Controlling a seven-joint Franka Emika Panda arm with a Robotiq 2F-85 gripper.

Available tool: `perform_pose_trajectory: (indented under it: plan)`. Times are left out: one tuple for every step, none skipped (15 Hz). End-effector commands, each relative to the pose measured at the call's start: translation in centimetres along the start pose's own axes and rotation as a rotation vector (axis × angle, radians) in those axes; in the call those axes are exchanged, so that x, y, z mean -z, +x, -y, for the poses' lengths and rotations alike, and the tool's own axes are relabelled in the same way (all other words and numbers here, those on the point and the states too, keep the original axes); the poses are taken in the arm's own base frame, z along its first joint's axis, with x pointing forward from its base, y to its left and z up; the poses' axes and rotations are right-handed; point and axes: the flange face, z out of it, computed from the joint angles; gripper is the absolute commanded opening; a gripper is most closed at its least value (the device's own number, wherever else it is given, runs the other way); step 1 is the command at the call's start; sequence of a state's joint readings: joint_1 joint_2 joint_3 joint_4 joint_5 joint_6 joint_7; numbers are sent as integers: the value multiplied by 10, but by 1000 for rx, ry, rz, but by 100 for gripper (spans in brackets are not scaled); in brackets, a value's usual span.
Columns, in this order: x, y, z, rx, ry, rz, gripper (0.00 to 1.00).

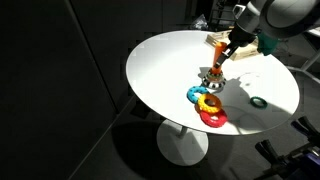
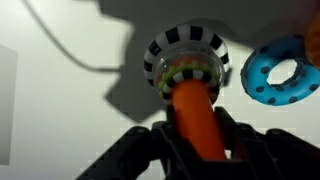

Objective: Move the orange stand to the right then put the black and white and yellow rings on the table

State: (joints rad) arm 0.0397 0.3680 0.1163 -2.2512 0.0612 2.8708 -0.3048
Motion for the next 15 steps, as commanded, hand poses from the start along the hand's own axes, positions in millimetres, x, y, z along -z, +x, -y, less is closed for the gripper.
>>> perform_pose_trajectory:
  plan:
    - [14,-5,-9,-20,-26,-11,17]
    - [17,-9,-13,-28,-37,-7,17]
    - [20,-13,-16,-34,-44,-4,17]
    - [24,-18,-21,-44,-54,-2,17]
    - [27,-22,-25,-56,-63,-1,17]
    - [33,-28,-31,-68,-75,-4,17]
    - [37,-33,-36,-79,-84,-4,17]
    - [43,-39,-42,-93,-94,-8,17]
    - [48,-45,-48,-108,-104,-12,17]
    - [52,-51,-55,-123,-115,-17,17]
    - [56,-57,-62,-138,-125,-26,17]
    - [60,-62,-69,-153,-134,-36,17]
    - [62,-67,-76,-169,-142,-46,17]
    - [64,-71,-83,-186,-149,-58,17]
    - [64,-76,-88,-203,-154,-67,17]
